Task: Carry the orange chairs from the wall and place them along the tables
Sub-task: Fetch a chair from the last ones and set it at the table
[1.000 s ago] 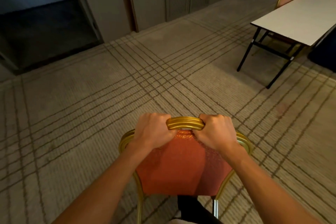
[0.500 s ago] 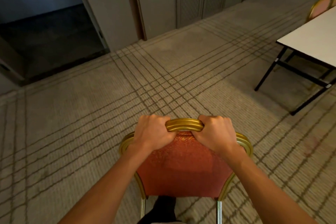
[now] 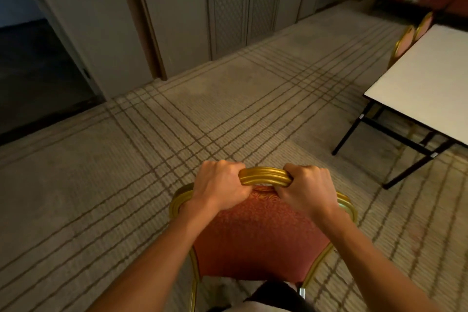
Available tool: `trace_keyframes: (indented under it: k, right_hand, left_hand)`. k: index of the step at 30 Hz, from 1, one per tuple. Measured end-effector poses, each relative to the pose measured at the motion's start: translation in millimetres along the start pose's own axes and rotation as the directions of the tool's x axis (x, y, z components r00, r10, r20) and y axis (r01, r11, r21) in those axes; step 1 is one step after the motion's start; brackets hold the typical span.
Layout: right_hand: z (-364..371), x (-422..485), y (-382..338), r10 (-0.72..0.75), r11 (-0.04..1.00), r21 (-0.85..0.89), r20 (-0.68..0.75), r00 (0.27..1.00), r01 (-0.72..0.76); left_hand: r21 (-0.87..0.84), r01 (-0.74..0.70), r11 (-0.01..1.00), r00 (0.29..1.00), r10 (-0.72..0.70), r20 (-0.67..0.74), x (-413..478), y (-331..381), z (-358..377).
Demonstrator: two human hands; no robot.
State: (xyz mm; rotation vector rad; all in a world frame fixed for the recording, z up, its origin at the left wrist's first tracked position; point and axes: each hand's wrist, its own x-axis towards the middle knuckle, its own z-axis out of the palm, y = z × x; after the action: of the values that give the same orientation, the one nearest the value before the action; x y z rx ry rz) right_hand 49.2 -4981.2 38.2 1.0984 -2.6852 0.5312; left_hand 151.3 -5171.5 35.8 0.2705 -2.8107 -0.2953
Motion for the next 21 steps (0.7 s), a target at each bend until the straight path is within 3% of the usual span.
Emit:
trace_keyframes:
  k: [9,14,21]
  right_hand:
    - [52,175,80,0.024,1.0,-0.008,-0.098,0.995,-0.024]
    - [98,284,138,0.054,0.998,0.03,-0.043,0.998,-0.053]
    - [107,434,204,0.046,0.999,0.003,-0.057,0.997,-0.046]
  left_hand:
    - [0.081,-0.134,0.988,0.989,0.139,-0.058,196,-58,53]
    - [0.088,-0.123,0.988,0.992,0.121,0.024,315,-88,97]
    - [0.067,-0.126,0.99,0.992,0.127,-0.019,477,-114,118]
